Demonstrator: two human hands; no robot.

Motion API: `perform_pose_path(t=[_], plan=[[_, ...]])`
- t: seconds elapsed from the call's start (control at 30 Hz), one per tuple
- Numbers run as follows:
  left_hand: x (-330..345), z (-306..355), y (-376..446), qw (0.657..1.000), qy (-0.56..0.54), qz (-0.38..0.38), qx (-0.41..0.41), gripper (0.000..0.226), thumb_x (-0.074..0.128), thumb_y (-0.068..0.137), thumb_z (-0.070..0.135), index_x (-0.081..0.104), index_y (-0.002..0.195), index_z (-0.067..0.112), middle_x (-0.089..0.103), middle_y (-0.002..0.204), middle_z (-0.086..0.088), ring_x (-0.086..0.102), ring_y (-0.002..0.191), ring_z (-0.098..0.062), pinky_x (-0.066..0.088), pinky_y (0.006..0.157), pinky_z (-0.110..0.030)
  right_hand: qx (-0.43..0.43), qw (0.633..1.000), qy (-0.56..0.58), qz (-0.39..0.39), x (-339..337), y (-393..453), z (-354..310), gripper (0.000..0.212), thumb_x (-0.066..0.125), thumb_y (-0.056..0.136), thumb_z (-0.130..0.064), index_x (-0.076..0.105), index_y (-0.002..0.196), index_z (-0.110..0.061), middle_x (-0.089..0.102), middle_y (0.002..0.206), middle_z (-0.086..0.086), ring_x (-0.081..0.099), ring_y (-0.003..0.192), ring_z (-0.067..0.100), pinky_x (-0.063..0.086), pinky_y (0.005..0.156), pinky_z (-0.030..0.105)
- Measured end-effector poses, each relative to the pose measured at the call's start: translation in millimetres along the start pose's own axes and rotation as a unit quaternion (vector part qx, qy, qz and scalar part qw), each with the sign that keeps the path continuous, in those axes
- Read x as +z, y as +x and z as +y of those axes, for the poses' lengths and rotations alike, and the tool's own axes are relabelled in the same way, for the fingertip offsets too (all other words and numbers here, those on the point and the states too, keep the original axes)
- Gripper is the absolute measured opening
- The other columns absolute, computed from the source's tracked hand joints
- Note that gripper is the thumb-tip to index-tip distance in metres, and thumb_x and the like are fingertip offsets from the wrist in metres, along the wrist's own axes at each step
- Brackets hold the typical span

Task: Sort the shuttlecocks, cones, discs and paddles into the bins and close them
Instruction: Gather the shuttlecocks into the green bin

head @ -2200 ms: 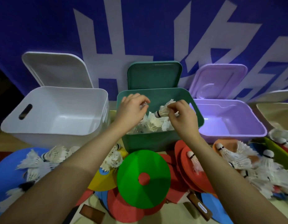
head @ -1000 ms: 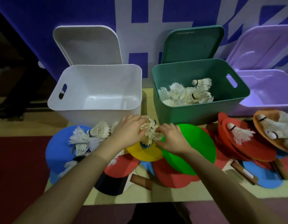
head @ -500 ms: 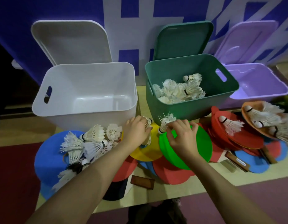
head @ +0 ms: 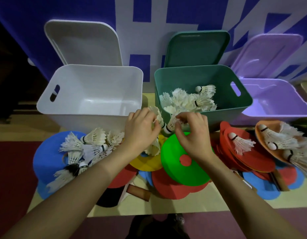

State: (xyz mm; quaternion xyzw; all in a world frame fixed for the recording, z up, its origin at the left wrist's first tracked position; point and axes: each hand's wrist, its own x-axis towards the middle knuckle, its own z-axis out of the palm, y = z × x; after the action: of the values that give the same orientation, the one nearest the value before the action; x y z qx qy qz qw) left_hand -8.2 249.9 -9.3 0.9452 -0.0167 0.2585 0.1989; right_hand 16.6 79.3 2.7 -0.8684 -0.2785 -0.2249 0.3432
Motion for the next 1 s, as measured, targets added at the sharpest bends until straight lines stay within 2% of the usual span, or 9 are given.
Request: perform_pose_path(t=[0.13,0.27,0.37,0.5,0.63,0.77,0.9,1.0], plan=[[-18,26,20,0.998,-0.019,0.058,0.026,0.019,0.049,0.083,0.025,0.061,0.079,0.011,0.059,0.080,-0.001,0.052,0.077,-0.020,0.032,0.070,-0.031,-0.033,0.999,0.017,0.036,-21,22,5,0.010,0.055,0.083,-0.015,0.060,0.090,-0.011,0.059,0.082,0.001,0.050,0.078,0.019,0.033,0.073,0.032],[-10,49,53,0.997,-0.040,0.058,0.034,0.021,0.050,0.085,0.027,0.065,0.084,0.012,0.061,0.085,-0.003,0.055,0.083,-0.023,0.035,0.073,-0.032,-0.039,0.997,0.020,0.060,-40,45,27,0.010,0.054,0.083,-0.014,0.060,0.089,-0.010,0.059,0.082,0.003,0.053,0.077,0.022,0.038,0.071,0.036],[11,69,80,0.996,-0.070,0.033,0.037,0.015,0.059,0.086,0.022,0.069,0.088,0.011,0.061,0.088,-0.004,0.056,0.086,-0.024,0.039,0.075,-0.033,-0.014,0.998,0.011,0.067,-55,61,60,0.011,0.053,0.082,-0.014,0.061,0.088,-0.008,0.059,0.083,0.005,0.054,0.077,0.025,0.043,0.069,0.038],[51,98,111,0.995,-0.079,-0.055,-0.008,0.017,0.060,0.089,0.021,0.070,0.098,0.011,0.060,0.097,-0.006,0.053,0.094,-0.024,0.040,0.080,-0.034,0.074,0.994,-0.037,0.069,-70,76,117,0.011,0.054,0.079,-0.011,0.062,0.087,-0.008,0.063,0.086,0.009,0.057,0.082,0.031,0.043,0.069,0.039],[92,112,126,0.992,-0.033,-0.122,-0.029,0.022,0.053,0.093,0.024,0.069,0.105,0.015,0.059,0.106,-0.005,0.051,0.102,-0.024,0.036,0.084,-0.034,0.146,0.985,-0.090,0.023,-76,85,166,0.009,0.057,0.081,-0.005,0.062,0.088,-0.007,0.064,0.093,0.014,0.054,0.090,0.036,0.040,0.069,0.040],[116,111,128,0.968,0.057,-0.241,-0.031,0.032,0.047,0.094,0.029,0.059,0.121,0.017,0.055,0.121,-0.006,0.045,0.115,-0.026,0.031,0.096,-0.036,0.140,0.969,-0.169,-0.116,-68,83,198,0.023,0.062,0.082,-0.014,0.065,0.103,-0.006,0.061,0.105,0.018,0.052,0.099,0.041,0.039,0.079,0.043],[114,112,129,0.967,0.083,-0.239,-0.019,0.039,0.043,0.095,0.031,0.051,0.130,0.016,0.051,0.130,-0.006,0.042,0.121,-0.025,0.029,0.100,-0.035,0.117,0.971,-0.155,-0.140,-67,74,205,0.024,0.063,0.082,-0.017,0.067,0.104,-0.008,0.062,0.101,0.017,0.054,0.096,0.040,0.041,0.082,0.043],[102,121,132,0.973,0.082,-0.215,0.010,0.043,0.044,0.095,0.032,0.045,0.135,0.016,0.048,0.134,-0.005,0.040,0.124,-0.025,0.027,0.101,-0.035,0.093,0.982,-0.122,-0.113,-75,70,198,0.022,0.061,0.083,-0.017,0.067,0.102,-0.007,0.062,0.097,0.015,0.055,0.093,0.039,0.041,0.079,0.042]])
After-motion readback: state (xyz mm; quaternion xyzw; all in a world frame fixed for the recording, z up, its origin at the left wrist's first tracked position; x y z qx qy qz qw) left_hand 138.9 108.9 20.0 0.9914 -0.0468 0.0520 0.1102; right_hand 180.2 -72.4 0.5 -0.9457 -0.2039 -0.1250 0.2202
